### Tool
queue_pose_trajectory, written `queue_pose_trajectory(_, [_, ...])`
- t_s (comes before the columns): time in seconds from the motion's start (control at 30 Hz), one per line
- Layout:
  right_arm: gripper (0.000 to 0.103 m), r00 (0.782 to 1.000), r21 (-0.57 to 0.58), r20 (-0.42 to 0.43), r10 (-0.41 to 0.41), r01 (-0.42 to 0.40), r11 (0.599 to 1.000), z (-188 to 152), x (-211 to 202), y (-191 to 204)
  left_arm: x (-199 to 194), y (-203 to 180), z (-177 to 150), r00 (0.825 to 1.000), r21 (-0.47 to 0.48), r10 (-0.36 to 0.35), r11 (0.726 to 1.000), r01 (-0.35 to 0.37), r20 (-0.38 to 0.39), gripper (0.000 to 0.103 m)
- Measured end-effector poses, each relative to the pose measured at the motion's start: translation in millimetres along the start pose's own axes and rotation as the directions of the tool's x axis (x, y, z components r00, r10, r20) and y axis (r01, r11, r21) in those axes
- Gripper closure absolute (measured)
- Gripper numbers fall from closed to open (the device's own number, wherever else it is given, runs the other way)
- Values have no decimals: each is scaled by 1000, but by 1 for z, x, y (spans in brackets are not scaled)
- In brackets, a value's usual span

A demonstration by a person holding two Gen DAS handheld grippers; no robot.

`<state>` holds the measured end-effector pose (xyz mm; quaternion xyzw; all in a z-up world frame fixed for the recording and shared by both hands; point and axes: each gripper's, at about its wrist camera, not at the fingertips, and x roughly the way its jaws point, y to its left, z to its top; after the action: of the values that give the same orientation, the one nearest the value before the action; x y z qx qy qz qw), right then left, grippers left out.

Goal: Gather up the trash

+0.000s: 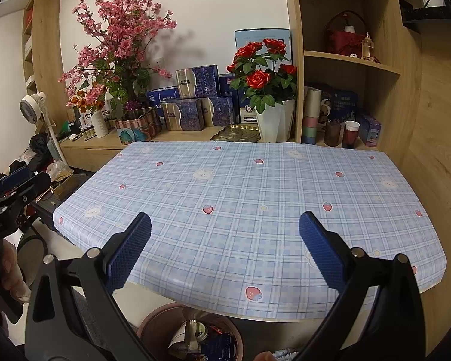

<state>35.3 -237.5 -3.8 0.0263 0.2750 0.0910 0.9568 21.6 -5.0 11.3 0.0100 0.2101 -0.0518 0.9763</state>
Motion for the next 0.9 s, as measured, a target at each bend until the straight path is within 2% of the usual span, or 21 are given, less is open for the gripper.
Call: queue_pose_trajectory(0.9, [6, 1000, -7, -4, -4, 4, 1000, -1, 1, 0, 4, 8, -8, 1000, -11, 10, 1000, -10, -30, 6])
